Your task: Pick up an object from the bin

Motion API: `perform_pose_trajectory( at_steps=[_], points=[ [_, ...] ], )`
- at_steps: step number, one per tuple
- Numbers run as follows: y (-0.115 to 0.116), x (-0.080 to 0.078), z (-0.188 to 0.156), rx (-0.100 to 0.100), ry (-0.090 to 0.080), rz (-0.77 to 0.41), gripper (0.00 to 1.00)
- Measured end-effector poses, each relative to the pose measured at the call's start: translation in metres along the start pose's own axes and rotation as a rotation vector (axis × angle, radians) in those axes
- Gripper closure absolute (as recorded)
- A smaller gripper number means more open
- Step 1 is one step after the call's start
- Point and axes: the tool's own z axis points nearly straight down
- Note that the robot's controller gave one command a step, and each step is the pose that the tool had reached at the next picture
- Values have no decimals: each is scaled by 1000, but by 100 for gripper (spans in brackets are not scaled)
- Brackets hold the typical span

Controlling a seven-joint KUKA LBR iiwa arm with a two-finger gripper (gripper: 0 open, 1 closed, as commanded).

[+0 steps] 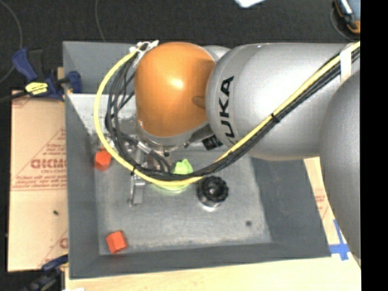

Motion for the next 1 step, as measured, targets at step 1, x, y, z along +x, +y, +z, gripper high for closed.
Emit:
perform_pose_trajectory(
  at_steps=[1],
  points=[
    [-2,-2,-5,-2,-8,5,0]
  ],
)
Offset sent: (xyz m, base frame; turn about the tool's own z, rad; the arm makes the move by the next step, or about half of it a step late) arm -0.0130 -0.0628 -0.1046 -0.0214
